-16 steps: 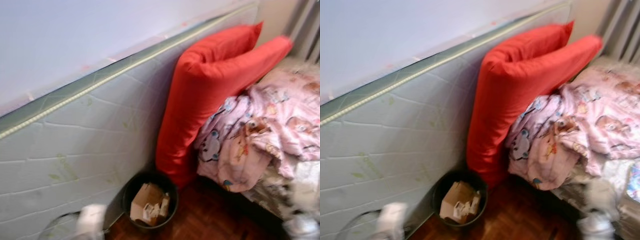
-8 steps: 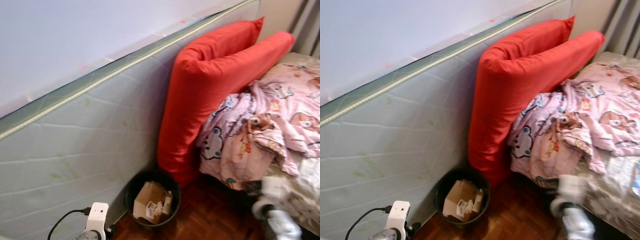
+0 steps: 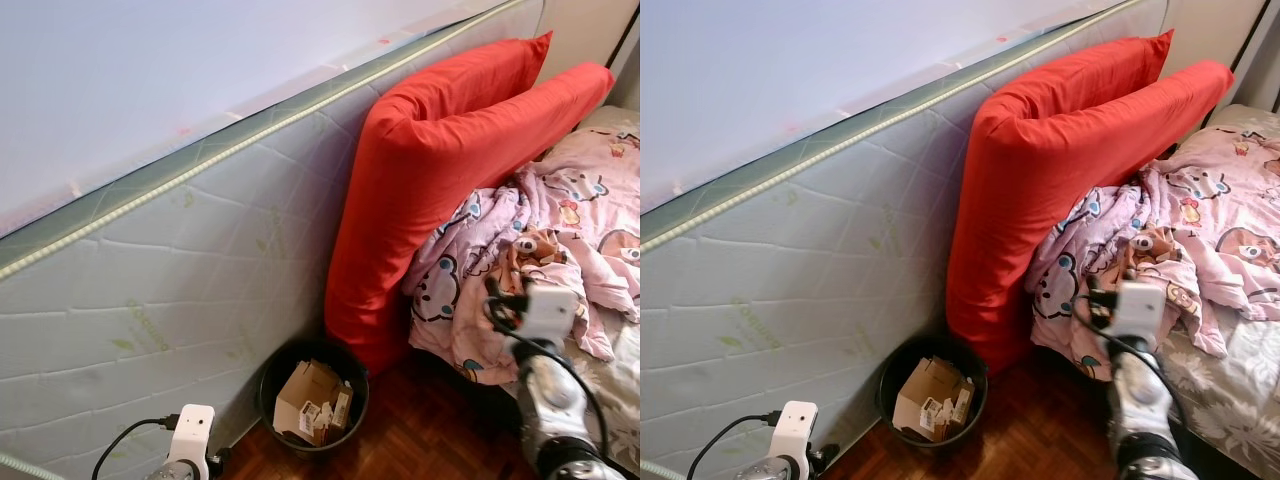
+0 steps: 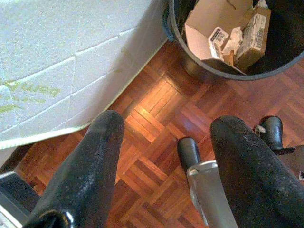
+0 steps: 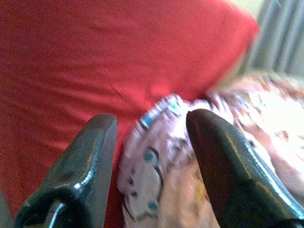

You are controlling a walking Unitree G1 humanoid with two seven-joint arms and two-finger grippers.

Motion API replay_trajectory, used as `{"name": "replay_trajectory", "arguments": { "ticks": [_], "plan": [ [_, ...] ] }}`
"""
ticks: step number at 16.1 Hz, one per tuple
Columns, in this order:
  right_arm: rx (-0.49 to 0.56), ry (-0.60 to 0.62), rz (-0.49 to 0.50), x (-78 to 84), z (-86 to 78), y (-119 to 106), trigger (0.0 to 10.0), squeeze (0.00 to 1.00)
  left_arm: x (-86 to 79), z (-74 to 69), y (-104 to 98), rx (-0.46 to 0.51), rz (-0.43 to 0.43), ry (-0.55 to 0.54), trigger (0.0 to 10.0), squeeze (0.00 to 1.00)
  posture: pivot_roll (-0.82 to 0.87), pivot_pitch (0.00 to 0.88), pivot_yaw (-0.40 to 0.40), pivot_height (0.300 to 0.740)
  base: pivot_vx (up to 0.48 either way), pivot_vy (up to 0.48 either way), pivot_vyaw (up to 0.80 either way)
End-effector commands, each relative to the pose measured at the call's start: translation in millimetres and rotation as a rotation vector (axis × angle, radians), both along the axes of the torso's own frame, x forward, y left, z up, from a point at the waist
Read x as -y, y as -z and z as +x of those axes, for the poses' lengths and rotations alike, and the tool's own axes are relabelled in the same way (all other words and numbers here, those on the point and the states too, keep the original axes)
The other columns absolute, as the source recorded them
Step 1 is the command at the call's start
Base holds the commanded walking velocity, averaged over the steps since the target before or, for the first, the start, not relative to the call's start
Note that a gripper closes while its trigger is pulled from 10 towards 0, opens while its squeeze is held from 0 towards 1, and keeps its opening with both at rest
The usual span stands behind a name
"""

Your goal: Clean up the room

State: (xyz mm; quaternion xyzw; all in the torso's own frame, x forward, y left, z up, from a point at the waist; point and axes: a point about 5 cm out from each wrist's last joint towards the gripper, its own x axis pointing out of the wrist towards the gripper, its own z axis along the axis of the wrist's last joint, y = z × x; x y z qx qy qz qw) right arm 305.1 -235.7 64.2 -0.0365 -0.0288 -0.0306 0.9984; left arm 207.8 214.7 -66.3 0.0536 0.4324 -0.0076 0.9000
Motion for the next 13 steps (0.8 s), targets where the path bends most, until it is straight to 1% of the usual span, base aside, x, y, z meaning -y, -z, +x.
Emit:
{"name": "replay_trajectory", "arguments": {
  "ticks": [1, 2, 3, 4, 5, 7, 8, 9, 10, 11, 12, 13],
  "plan": [
    [0.033, -0.052, -0.014, -11.9, 1.3, -3, 10.0, 0.00, -2.4, -2.1, 1, -0.006, 0.010, -0.006, 10.0, 0.00, -0.05, 0.000, 0.023, 0.740, 0.000, 0.000, 0.00],
    [0.010, -0.114, -0.021, -21.7, -2.4, 4, 10.0, 0.00, -2.4, -2.1, 1, -0.006, 0.012, -0.005, 10.0, 0.00, -0.06, 0.000, 0.020, 0.740, 0.000, 0.000, 0.00],
    [-0.058, -0.180, -0.048, -31.5, -14.0, 21, 10.0, 0.00, -2.2, -2.0, 1, -0.005, 0.014, -0.006, 10.0, 0.00, -0.06, 0.000, 0.017, 0.740, 0.000, 0.000, 0.00],
    [-0.097, -0.189, -0.057, -32.4, -19.9, 30, 10.0, 0.00, -2.3, -2.0, 1, -0.004, 0.014, -0.007, 10.0, 0.00, -0.05, 0.000, 0.017, 0.740, 0.000, 0.000, 0.00],
    [-0.163, -0.160, -0.056, -28.0, -29.8, 43, 10.0, 0.00, -2.3, -1.9, 1, -0.003, 0.013, -0.010, 10.0, 0.00, -0.05, 0.000, 0.017, 0.740, 0.000, 0.000, 0.00],
    [-0.421, -0.107, -0.045, -15.5, -58.3, 81, 10.0, 0.00, -2.2, -1.7, 1, -0.003, 0.013, -0.010, 10.0, 0.00, -0.06, 0.000, 0.021, 0.740, 0.000, 0.000, 0.00],
    [-0.583, -0.063, -0.033, -8.3, -82.2, 103, 10.0, 0.00, -2.2, -1.5, 1, -0.003, 0.013, -0.009, 10.0, 0.00, -0.05, 0.000, 0.025, 0.740, 0.000, 0.000, 0.00],
    [-0.712, -0.017, -0.031, -2.1, -102.9, 119, 10.0, 0.00, -2.0, -1.5, 1, -0.003, 0.013, -0.009, 10.0, 0.00, -0.05, 0.000, 0.025, 0.740, 0.000, 0.000, 0.00],
    [-0.811, 0.041, 0.013, 1.6, -119.9, 131, 10.0, 0.00, -2.1, -1.4, 1, -0.004, 0.013, -0.008, 10.0, 0.00, -0.04, 0.000, 0.027, 0.740, 0.000, 0.000, 0.00],
    [-0.841, 0.061, 0.034, 2.0, -125.3, 134, 10.0, 0.00, -2.1, -1.4, 1, -0.004, 0.013, -0.008, 10.0, 0.00, -0.04, 0.000, 0.027, 0.740, 0.000, 0.000, 0.00],
    [-0.916, 0.108, 0.061, 2.4, -139.6, 143, 10.0, 0.00, -1.7, -1.5, 1, -0.006, 0.014, -0.005, 10.0, 0.00, -0.03, 0.000, 0.027, 0.740, 0.000, 0.000, 0.00],
    [-0.946, 0.121, 0.075, 0.1, -145.7, 147, 10.0, 0.00, -1.7, -1.4, 1, -0.008, 0.014, -0.003, 10.0, 0.00, -0.03, 0.000, 0.032, 0.740, 0.000, 0.000, 0.00]
  ]
}}
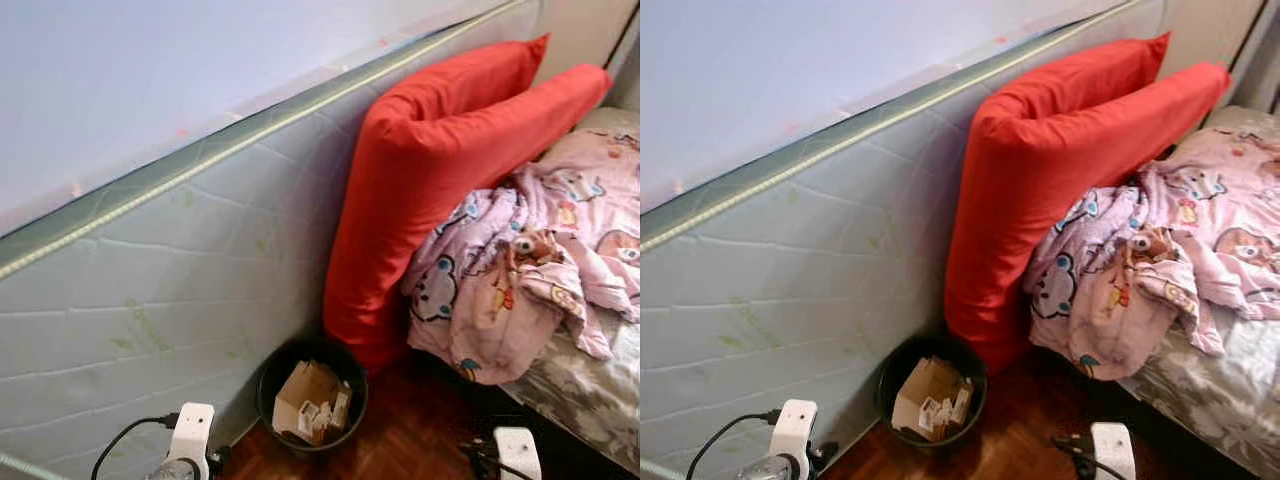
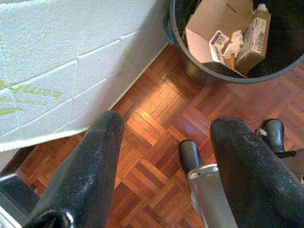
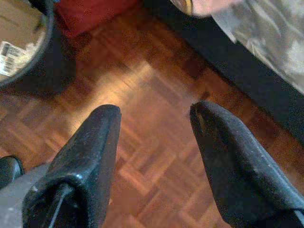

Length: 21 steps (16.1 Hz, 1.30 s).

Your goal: Clean up the room

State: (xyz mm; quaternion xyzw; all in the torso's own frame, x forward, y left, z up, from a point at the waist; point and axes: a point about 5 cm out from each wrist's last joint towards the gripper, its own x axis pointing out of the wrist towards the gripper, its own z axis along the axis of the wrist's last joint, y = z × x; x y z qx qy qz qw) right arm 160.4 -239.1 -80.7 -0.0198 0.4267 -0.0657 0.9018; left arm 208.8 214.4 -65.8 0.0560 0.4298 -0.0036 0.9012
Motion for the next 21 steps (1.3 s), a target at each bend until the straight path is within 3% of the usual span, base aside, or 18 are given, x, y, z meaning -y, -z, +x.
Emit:
{"name": "replay_trajectory", "arguments": {
  "ticks": [1, 4, 5, 9, 14, 21],
  "plan": [
    [0.001, 0.034, 0.037, -8.5, 1.4, 2, 10.0, 0.00, -1.8, -2.5, 1, -0.018, 0.009, 0.006, 10.0, 0.00, -0.04, 0.000, 0.033, 0.740, 0.000, 0.000, 0.00],
    [0.009, 0.013, 0.043, -13.8, 9.5, 0, 10.0, 0.00, -1.8, -2.4, 1, -0.020, 0.011, 0.007, 10.0, 0.00, -0.03, 0.000, 0.032, 0.740, 0.000, 0.000, 0.00],
    [0.027, -0.014, 0.043, -15.5, 20.4, -5, 10.0, 0.00, -1.8, -2.5, 1, -0.021, 0.009, 0.006, 10.0, 0.00, -0.03, 0.000, 0.032, 0.740, 0.000, 0.000, 0.00],
    [0.062, 0.031, 0.034, -7.4, 31.1, -12, 10.0, 0.00, -1.1, -2.5, 1, -0.016, -0.002, -0.004, 10.0, 0.00, -0.05, 0.000, 0.032, 0.740, 0.000, 0.000, 0.00],
    [0.064, 0.049, 0.035, -6.5, 28.1, -11, 10.0, 0.00, -1.5, -2.7, 1, -0.013, -0.009, -0.009, 10.0, 0.00, -0.06, 0.000, 0.038, 0.740, 0.000, 0.000, 0.00],
    [0.053, 0.060, 0.047, -9.5, 26.7, -9, 10.0, 0.00, -2.3, -3.8, 2, -0.013, -0.015, -0.010, 10.0, 0.00, -0.05, 0.000, 0.042, 0.740, 0.000, 0.000, -0.80]
  ]
}}
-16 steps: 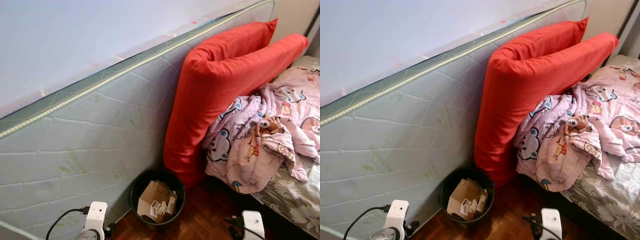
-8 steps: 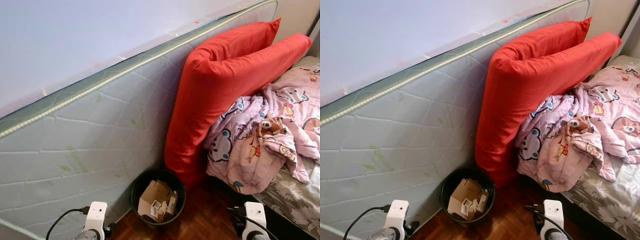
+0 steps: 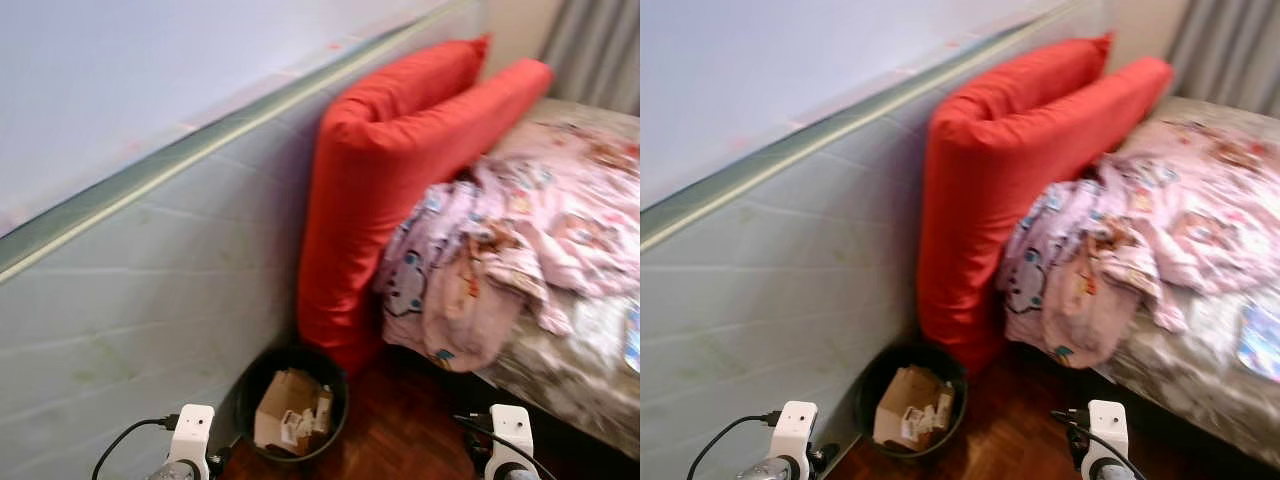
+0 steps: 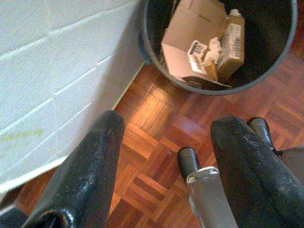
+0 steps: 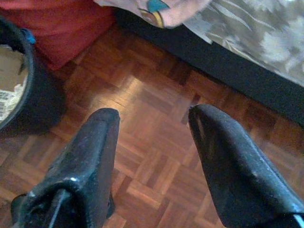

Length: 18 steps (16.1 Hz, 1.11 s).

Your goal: Clean up the room

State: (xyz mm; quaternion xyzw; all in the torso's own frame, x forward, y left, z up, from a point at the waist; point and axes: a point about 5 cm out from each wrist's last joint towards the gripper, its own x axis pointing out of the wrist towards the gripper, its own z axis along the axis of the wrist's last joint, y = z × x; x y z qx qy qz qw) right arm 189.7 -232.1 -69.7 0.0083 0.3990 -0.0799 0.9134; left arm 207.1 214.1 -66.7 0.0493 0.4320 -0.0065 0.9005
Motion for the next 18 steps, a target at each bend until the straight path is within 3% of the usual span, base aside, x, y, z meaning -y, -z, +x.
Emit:
{"name": "replay_trajectory", "arguments": {
  "ticks": [1, 3, 5, 6, 8, 10, 13, 18],
  "plan": [
    [-0.012, 0.022, 0.007, -1.8, -3.6, 3, 10.0, 0.00, -2.0, -2.5, 1, -0.007, -0.003, -0.007, 10.0, 0.00, -0.05, 0.000, 0.039, 0.740, 0.000, 0.000, -0.79],
    [-0.022, 0.053, -0.016, 2.1, -7.4, 4, 10.0, 0.00, -1.7, -2.7, 1, -0.009, -0.002, -0.002, 10.0, 0.00, -0.05, 0.000, 0.037, 0.740, 0.000, 0.000, -0.79],
    [-0.061, 0.174, -0.037, 14.6, -16.8, 6, 10.0, 0.00, -1.7, -2.7, 1, -0.011, 0.001, -0.001, 10.0, 0.00, -0.05, 0.000, 0.036, 0.740, 0.000, 0.000, -0.79],
    [-0.109, 0.198, -0.051, 18.4, -23.6, 9, 10.0, 0.00, -1.8, -2.6, 1, -0.011, 0.002, -0.001, 10.0, 0.00, -0.05, 0.000, 0.036, 0.740, 0.000, 0.000, -0.79],
    [-0.109, 0.194, -0.056, 20.5, -26.4, 9, 10.0, 0.00, -1.9, -2.2, 1, -0.011, 0.002, -0.001, 10.0, 0.00, -0.04, 0.000, 0.036, 0.740, 0.000, 0.000, -0.77],
    [-0.103, 0.183, -0.042, 17.7, -24.1, 9, 10.0, 0.00, -2.1, -2.0, 1, -0.011, 0.003, -0.001, 10.0, 0.00, -0.04, 0.000, 0.037, 0.740, 0.000, 0.000, -0.77],
    [-0.079, 0.095, 0.022, 0.4, -16.4, 10, 10.0, 0.00, -2.2, -1.8, 1, -0.012, 0.004, 0.003, 10.0, 0.00, -0.04, 0.000, 0.037, 0.740, 0.000, 0.000, 0.00],
    [-0.076, 0.078, 0.037, -3.9, -13.5, 9, 10.0, 0.00, -2.1, -0.9, 0, -0.011, 0.020, 0.019, 10.0, 0.00, -0.04, 0.000, 0.036, 0.740, 0.000, -0.061, 0.00]
  ]
}}
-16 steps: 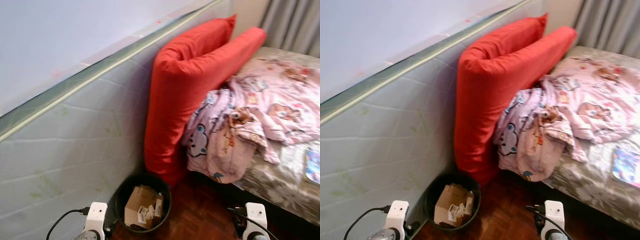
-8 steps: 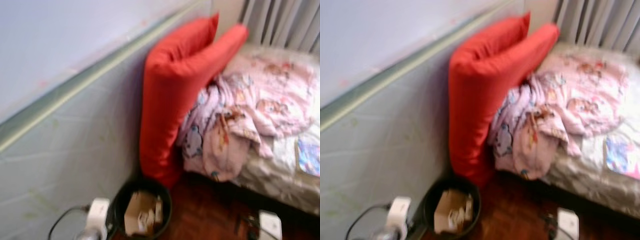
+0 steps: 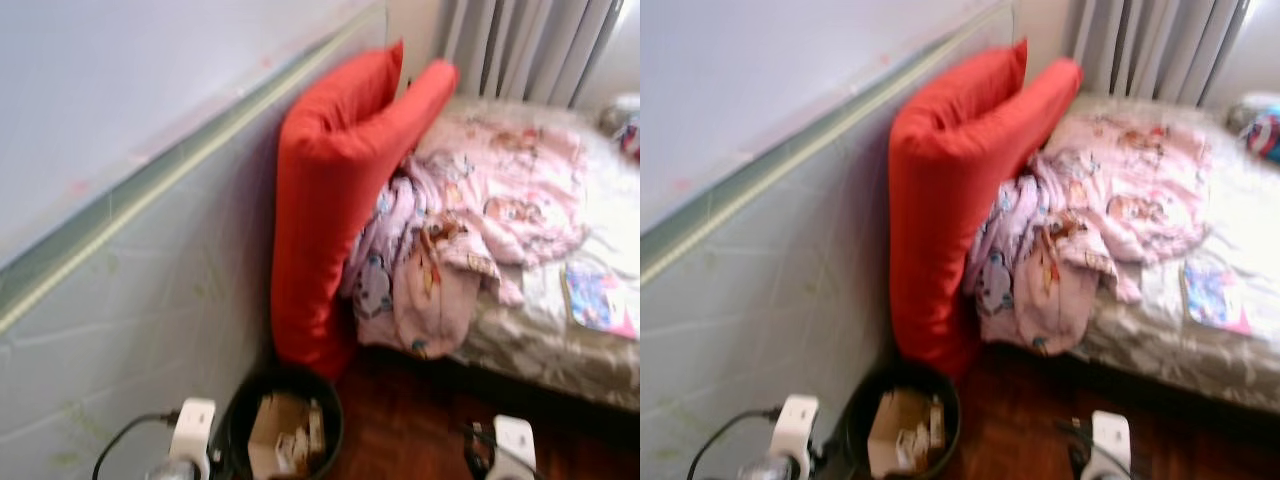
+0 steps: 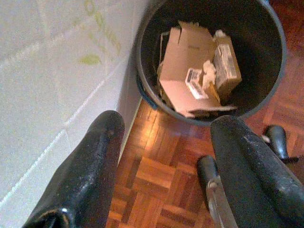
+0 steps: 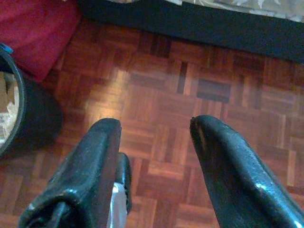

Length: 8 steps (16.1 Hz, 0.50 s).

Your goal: Clean up the room

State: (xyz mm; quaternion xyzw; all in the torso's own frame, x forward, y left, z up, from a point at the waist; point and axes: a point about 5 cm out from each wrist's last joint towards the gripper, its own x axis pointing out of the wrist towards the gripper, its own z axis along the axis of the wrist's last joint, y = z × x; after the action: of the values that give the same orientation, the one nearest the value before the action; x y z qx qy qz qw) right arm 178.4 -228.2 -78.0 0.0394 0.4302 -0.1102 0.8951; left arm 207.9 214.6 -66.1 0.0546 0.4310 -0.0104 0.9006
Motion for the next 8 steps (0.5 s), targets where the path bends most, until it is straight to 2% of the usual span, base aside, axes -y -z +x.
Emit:
{"name": "replay_trajectory", "arguments": {
  "ticks": [1, 8],
  "plan": [
    [-0.003, 0.001, 0.007, -0.1, -2.3, 1.0, 10.0, 0.00, -1.5, -1.6, 0.8, -0.012, 0.014, 0.007, 10.0, 0.00, -0.04, 0.000, 0.036, 0.740, 0.000, -0.326, 0.00],
    [-0.002, 0.009, 0.002, 0.8, -2.6, 0.9, 10.0, 0.00, -1.2, -1.3, 0.7, -0.010, 0.014, 0.009, 10.0, 0.00, -0.04, 0.000, 0.036, 0.740, 0.000, -0.361, 0.00]
  ]
}}
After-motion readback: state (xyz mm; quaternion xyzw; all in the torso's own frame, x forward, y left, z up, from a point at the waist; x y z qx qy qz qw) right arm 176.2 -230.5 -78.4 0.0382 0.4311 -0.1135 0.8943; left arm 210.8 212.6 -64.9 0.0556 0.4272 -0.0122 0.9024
